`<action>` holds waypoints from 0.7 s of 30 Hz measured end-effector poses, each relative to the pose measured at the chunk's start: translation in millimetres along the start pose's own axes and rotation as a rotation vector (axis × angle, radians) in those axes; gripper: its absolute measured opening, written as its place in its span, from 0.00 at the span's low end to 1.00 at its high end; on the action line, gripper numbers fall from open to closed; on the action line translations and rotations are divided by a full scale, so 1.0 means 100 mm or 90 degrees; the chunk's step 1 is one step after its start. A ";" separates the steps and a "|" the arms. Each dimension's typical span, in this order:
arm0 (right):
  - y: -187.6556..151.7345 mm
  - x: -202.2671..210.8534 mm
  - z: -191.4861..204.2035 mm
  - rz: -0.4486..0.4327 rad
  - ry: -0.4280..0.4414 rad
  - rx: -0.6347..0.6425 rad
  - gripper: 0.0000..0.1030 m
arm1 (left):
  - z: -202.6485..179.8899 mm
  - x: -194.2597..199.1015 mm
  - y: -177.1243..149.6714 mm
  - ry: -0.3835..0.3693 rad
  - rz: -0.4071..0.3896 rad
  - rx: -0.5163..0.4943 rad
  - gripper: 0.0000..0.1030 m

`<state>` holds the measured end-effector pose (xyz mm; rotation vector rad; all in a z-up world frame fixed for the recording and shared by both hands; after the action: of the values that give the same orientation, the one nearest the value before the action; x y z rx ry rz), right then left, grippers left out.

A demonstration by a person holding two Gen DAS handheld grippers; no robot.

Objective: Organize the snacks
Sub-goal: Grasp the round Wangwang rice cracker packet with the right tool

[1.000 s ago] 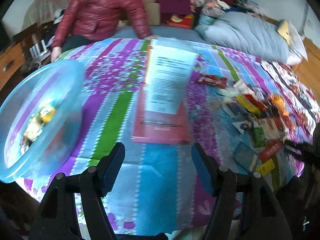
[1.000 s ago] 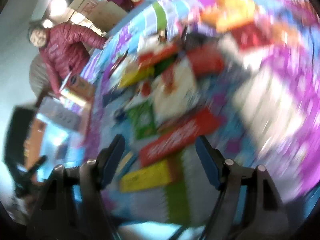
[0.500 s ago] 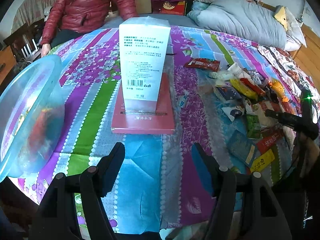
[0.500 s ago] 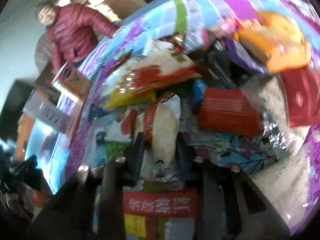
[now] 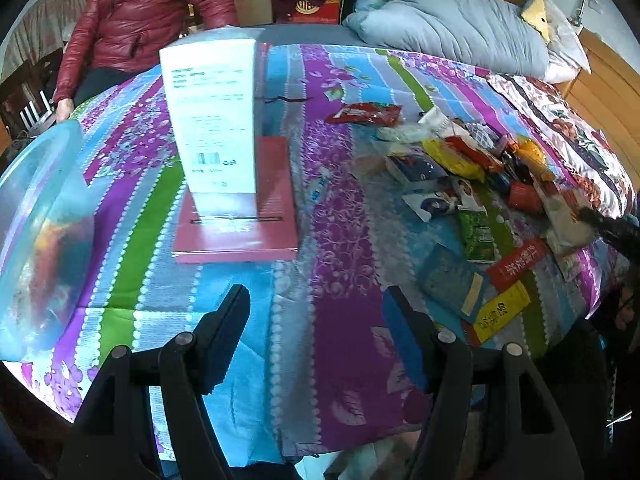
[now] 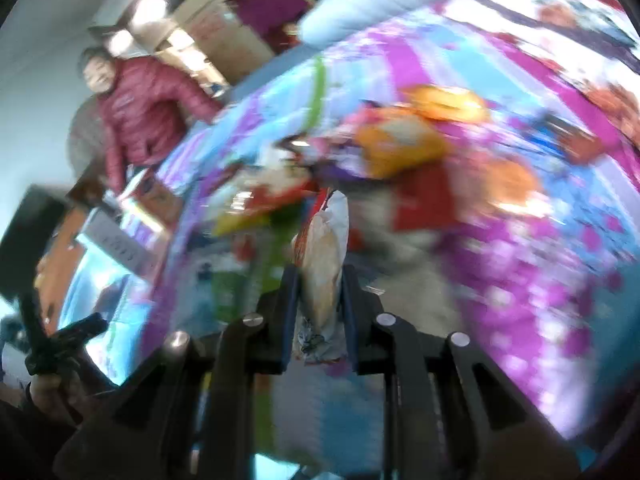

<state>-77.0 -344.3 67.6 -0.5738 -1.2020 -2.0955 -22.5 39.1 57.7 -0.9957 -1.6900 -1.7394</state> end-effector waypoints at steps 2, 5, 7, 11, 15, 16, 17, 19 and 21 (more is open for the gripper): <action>-0.03 0.12 -0.28 0.000 -0.019 -0.029 0.21 | -0.06 -0.02 0.01 -0.004 0.001 -0.003 0.68; -0.09 0.08 -0.35 0.028 -0.015 -0.011 0.23 | -0.18 -0.04 0.03 -0.009 0.001 -0.016 0.68; -0.14 -0.02 -0.34 0.054 -0.073 0.049 0.27 | -0.26 -0.05 0.05 -0.013 0.000 -0.026 0.68; -0.11 0.03 -0.37 0.021 -0.171 0.082 0.70 | -0.37 -0.04 0.05 -0.020 0.001 -0.036 0.68; -0.17 0.07 -0.22 -0.009 -0.170 0.075 0.81 | -0.37 -0.07 0.03 -0.020 0.012 -0.027 0.68; -0.20 0.04 -0.16 -0.004 -0.164 0.085 0.84 | -0.37 -0.08 0.02 -0.020 0.014 -0.023 0.68; -0.21 -0.01 -0.10 0.003 -0.164 0.095 0.85 | -0.37 -0.09 0.02 -0.021 0.017 -0.018 0.68; -0.28 -0.14 -0.01 0.024 -0.177 0.127 0.86 | -0.38 -0.09 0.01 -0.023 0.018 -0.021 0.68; -0.35 -0.28 0.02 0.051 -0.191 0.145 0.86 | -0.39 -0.08 0.02 -0.021 0.016 -0.027 0.68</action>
<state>-82.4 -321.3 30.1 -0.8336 -1.5341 -1.8176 -22.6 -0.7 54.5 -1.0662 -1.6604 -1.7589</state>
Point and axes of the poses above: each gripper's, at about its wrist camera, not at the fingertips, and x roughly against the way its jaws point, z to its left, y to its top, the point moved 7 cm from there along -x, roughly the way its jaws point, and after that the axes turned 5 degrees about -z, right-handed, at the moved point
